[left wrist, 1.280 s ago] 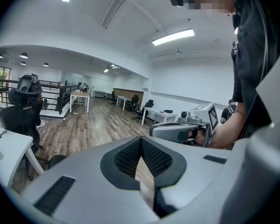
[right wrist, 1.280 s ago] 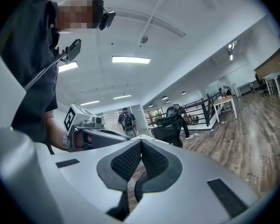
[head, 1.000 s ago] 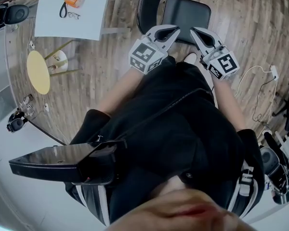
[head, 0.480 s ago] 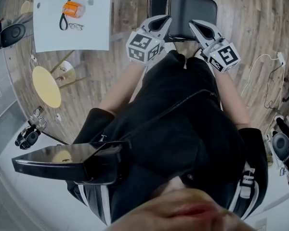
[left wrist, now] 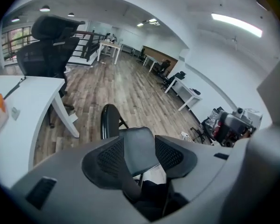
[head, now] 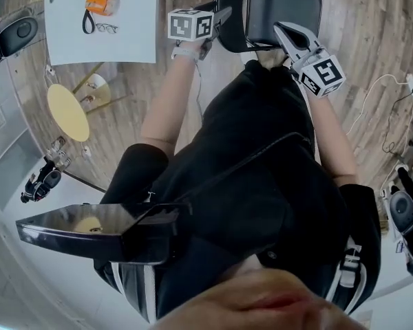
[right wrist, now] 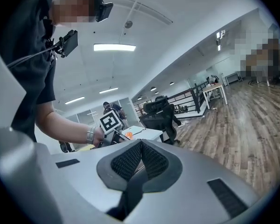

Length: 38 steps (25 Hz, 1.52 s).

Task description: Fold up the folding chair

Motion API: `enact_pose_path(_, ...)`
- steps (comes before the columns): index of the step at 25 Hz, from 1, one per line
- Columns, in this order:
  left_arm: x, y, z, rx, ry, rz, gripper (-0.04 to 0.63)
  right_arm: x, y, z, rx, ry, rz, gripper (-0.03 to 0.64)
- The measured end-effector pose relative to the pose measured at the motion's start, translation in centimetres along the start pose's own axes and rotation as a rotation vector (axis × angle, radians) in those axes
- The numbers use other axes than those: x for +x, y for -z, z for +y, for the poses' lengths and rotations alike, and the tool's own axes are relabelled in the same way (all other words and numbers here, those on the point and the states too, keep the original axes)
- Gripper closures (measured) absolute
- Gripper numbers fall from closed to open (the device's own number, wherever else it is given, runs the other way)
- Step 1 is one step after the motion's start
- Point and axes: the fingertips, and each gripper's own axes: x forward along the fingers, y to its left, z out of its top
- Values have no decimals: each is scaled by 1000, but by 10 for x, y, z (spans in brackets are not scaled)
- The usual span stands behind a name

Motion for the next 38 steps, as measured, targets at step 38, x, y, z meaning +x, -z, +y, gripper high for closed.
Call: enact_pose_path(38,102,38,89,-188,-72,239,485,-126,434,-359,822,278,182,400)
